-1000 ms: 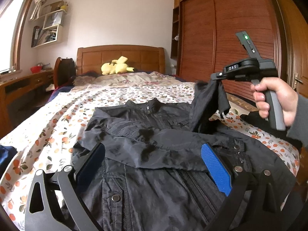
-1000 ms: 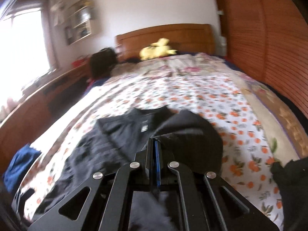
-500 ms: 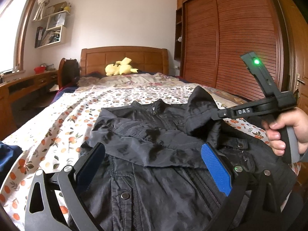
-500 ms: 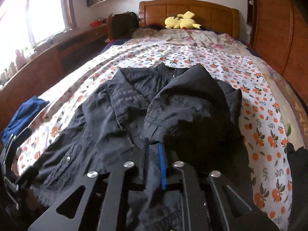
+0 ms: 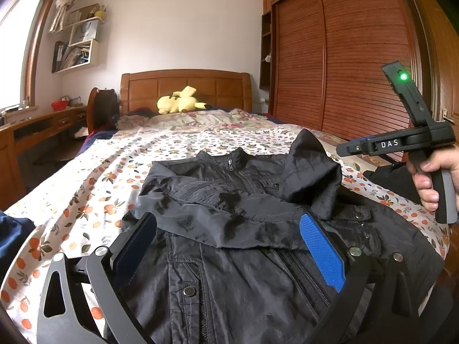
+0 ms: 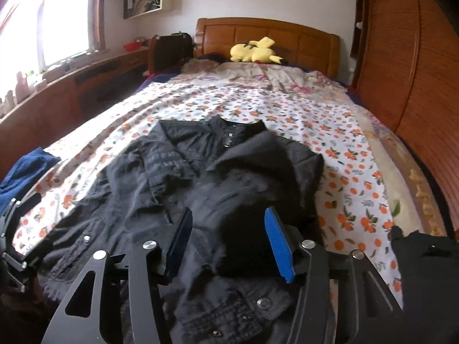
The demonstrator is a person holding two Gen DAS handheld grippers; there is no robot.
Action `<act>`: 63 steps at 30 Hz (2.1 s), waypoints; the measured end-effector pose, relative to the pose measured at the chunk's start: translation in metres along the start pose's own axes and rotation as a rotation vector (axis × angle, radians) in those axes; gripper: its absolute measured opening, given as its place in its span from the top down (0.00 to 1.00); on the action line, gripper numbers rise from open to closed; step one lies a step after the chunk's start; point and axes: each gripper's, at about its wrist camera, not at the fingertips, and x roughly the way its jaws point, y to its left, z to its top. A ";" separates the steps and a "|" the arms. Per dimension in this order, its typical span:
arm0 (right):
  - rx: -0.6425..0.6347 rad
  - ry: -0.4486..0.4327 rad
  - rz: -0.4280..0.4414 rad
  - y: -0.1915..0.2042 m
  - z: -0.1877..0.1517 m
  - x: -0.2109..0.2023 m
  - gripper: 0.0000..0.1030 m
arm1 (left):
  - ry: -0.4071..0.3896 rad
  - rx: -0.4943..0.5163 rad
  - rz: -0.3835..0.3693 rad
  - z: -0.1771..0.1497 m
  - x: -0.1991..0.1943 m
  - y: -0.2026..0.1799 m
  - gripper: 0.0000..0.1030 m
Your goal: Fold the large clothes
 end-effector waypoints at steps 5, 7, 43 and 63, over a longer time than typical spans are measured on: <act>0.005 0.061 -0.008 -0.002 -0.015 0.023 0.44 | 0.000 0.000 0.001 0.000 -0.001 0.001 0.02; -0.002 0.082 0.001 0.000 -0.022 0.032 0.43 | 0.000 0.004 0.006 0.000 0.000 0.001 0.02; -0.298 -0.208 -0.071 0.096 0.024 0.000 0.91 | -0.007 -0.015 0.108 -0.006 -0.052 0.049 0.02; -0.190 -0.021 0.059 0.074 -0.043 -0.001 0.63 | 0.019 0.019 0.093 -0.005 -0.035 0.025 0.02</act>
